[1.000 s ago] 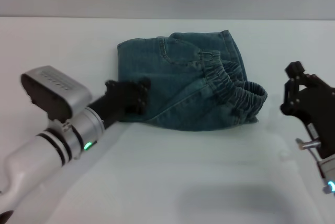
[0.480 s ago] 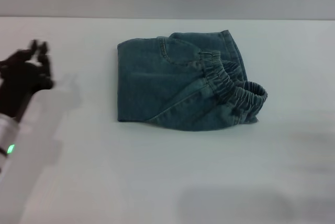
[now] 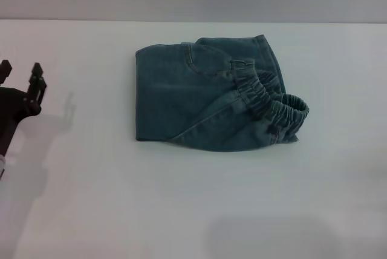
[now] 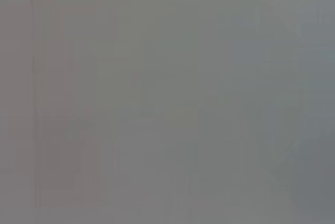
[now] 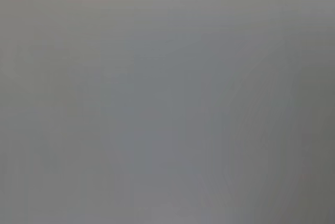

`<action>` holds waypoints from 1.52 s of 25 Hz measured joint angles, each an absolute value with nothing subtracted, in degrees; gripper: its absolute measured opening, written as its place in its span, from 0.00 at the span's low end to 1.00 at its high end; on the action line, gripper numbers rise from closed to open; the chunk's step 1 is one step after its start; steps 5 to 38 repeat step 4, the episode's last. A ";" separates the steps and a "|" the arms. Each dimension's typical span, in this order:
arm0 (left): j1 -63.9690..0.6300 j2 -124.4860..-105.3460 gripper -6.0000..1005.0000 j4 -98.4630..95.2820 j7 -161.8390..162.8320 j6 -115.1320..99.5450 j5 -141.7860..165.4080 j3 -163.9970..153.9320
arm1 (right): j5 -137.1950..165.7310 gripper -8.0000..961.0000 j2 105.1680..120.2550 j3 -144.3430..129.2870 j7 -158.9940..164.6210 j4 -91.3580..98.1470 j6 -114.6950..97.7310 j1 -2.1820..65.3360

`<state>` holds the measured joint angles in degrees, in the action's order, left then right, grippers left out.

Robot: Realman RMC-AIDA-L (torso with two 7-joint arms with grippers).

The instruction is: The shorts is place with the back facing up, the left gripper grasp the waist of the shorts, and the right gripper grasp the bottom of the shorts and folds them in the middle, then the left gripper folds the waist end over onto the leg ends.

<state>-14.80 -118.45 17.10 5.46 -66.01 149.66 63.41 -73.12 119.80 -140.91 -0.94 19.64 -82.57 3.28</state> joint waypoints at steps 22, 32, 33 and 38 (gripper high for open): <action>-14.83 -118.59 0.41 17.27 5.17 -65.96 149.68 61.70 | -72.88 0.25 119.80 -141.90 -1.36 19.15 -82.94 3.54; -14.83 -118.59 0.41 17.27 5.17 -65.96 149.68 61.70 | -72.88 0.25 119.80 -141.90 -1.36 19.15 -82.94 3.54; -14.83 -118.59 0.41 17.27 5.17 -65.96 149.68 61.70 | -72.88 0.25 119.80 -141.90 -1.36 19.15 -82.94 3.54; -14.83 -118.59 0.41 17.27 5.17 -65.96 149.68 61.70 | -72.88 0.25 119.80 -141.90 -1.36 19.15 -82.94 3.54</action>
